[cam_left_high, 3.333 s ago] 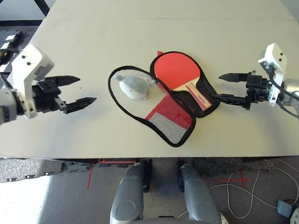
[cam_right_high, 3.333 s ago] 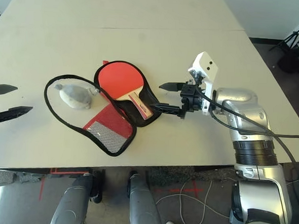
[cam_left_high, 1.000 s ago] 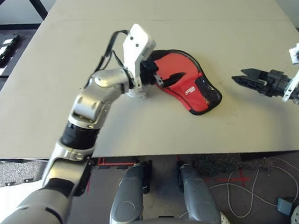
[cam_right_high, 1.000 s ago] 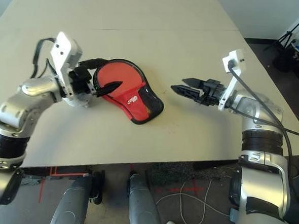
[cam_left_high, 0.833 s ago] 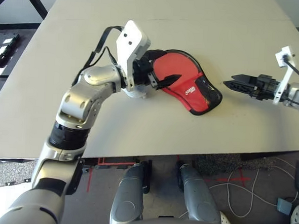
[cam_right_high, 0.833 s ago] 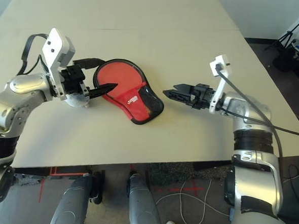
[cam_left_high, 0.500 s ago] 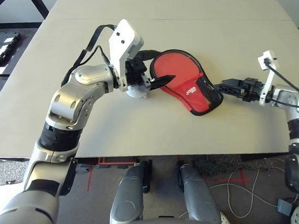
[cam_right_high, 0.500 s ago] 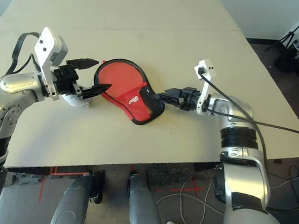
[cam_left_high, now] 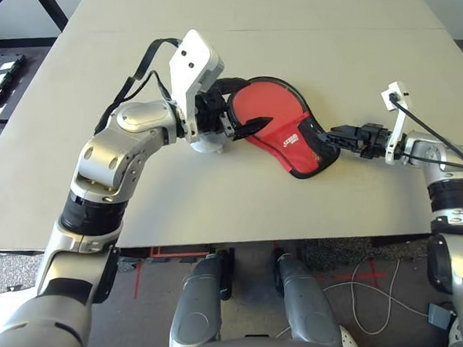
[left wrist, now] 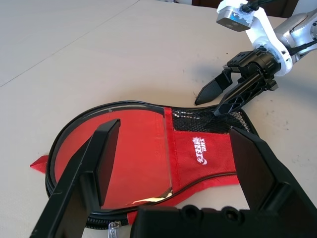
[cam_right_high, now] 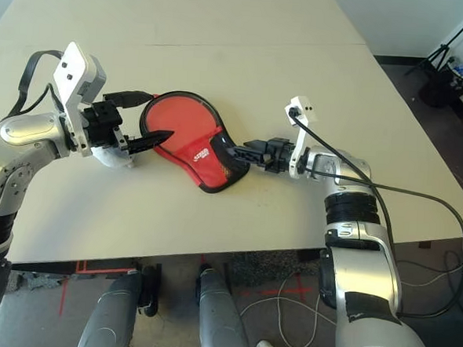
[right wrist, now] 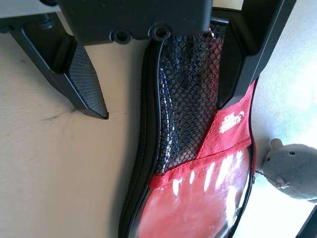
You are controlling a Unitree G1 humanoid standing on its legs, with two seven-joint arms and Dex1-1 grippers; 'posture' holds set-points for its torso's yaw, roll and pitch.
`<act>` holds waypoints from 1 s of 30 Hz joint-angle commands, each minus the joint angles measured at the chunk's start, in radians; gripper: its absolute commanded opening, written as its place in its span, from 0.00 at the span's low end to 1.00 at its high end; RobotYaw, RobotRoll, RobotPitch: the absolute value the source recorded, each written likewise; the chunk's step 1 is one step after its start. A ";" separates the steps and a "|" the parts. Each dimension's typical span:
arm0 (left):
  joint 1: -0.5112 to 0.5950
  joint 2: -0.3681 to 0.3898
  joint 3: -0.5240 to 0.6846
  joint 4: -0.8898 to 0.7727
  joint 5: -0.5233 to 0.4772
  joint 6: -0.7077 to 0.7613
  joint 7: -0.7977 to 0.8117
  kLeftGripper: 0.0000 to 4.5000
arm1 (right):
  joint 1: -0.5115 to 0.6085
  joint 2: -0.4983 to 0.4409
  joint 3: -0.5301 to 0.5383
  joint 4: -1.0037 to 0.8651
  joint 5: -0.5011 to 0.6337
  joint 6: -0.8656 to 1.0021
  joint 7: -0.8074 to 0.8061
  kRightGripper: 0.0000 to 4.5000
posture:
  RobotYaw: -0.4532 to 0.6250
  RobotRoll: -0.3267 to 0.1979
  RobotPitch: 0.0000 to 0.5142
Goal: Store the ping-pong paddle in its case and zip it.
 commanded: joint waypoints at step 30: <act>0.002 0.001 -0.024 0.030 0.026 -0.033 -0.019 1.00 | 0.053 -0.017 0.129 -0.080 -0.033 0.278 -0.022 0.01 | 0.43 0.62 0.53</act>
